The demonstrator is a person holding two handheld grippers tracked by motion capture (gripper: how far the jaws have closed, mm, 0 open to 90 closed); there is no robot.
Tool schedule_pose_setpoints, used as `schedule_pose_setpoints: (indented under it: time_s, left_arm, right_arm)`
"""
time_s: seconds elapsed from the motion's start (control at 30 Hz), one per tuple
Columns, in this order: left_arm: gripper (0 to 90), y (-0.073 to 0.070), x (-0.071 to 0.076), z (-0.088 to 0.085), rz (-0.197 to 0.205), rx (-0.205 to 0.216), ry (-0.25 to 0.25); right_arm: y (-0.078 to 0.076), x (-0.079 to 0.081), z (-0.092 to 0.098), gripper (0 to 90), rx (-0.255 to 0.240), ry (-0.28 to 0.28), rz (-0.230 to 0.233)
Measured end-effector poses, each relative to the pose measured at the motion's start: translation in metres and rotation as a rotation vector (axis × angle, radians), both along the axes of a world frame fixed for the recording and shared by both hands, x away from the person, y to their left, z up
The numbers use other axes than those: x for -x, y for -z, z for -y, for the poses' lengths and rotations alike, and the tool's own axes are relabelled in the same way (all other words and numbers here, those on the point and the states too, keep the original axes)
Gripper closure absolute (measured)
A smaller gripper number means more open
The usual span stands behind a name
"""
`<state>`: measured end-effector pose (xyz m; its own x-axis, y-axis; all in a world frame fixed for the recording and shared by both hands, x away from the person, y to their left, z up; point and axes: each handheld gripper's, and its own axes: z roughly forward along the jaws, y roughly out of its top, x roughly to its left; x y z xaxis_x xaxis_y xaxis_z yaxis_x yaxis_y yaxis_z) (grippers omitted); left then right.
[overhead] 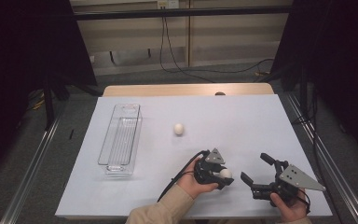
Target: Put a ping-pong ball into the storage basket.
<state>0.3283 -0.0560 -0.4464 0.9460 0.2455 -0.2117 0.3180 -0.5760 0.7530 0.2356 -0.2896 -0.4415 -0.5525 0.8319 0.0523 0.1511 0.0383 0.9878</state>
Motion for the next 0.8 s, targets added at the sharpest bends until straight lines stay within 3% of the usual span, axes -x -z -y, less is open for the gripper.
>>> schedule_pose_setpoints:
  time_s: [0.8]
  left_arm:
    - [50.8, -0.01, -0.01, -0.02, -0.017, 0.029, -0.054]
  right_arm:
    - [-0.001, 0.001, 0.0, 2.3, 0.001, -0.001, 0.006]
